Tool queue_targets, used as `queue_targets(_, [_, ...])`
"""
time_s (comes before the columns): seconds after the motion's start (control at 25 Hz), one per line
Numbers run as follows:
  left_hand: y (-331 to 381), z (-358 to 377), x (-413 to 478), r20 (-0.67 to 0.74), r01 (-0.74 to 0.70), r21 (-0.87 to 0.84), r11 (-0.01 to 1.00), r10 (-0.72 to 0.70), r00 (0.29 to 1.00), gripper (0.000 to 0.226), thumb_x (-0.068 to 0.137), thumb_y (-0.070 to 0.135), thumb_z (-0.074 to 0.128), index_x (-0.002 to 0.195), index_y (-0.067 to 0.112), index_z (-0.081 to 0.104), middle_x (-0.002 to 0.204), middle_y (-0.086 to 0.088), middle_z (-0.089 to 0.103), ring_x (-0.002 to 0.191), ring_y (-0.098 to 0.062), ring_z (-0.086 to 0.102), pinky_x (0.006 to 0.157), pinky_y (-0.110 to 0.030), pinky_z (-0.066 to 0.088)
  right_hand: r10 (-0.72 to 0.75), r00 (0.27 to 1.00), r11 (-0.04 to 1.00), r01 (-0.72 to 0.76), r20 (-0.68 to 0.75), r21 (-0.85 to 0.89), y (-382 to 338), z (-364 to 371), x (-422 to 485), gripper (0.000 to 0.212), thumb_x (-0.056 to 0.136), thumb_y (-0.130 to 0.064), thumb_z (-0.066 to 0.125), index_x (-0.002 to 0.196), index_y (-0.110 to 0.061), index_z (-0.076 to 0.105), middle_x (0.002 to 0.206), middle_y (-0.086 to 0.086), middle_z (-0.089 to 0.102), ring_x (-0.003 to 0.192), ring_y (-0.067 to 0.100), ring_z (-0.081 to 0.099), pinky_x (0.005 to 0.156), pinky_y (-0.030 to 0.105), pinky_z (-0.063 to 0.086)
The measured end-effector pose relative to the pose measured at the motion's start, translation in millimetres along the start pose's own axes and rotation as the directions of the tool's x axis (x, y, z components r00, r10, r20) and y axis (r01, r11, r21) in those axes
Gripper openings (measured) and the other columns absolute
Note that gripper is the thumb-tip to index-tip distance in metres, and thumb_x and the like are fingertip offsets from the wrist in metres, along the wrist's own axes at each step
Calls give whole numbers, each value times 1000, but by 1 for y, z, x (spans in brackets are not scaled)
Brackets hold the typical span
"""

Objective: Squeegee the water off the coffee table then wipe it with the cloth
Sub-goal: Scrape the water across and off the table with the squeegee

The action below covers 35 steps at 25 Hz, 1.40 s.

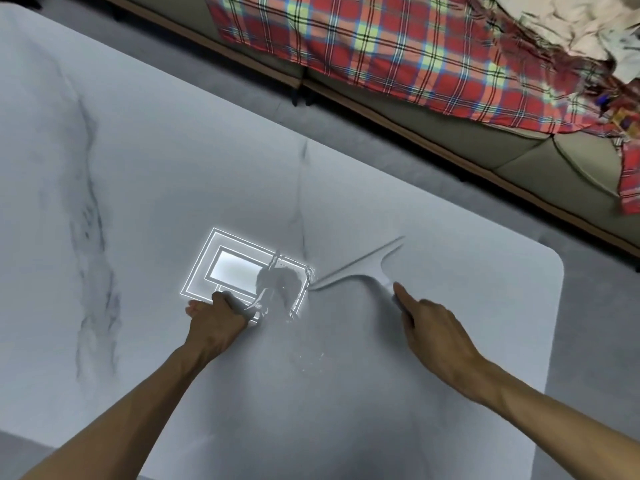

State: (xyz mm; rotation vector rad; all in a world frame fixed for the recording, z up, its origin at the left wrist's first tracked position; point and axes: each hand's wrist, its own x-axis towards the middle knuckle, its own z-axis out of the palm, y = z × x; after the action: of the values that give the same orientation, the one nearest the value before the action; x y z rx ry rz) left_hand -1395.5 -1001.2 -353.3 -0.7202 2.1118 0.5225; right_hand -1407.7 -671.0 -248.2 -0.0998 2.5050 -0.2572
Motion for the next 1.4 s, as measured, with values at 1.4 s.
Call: queue_targets(1.4, [-100, 14, -59, -75, -241, -226, 944, 230, 970, 23, 79, -1, 46, 95, 13, 37, 88, -9, 52, 76, -33, 54, 58, -32, 37, -338, 940, 939, 334, -47, -83, -146, 29, 57, 51, 98, -20, 38, 147, -30, 28, 92, 11, 58, 81, 36, 57, 66, 34, 39])
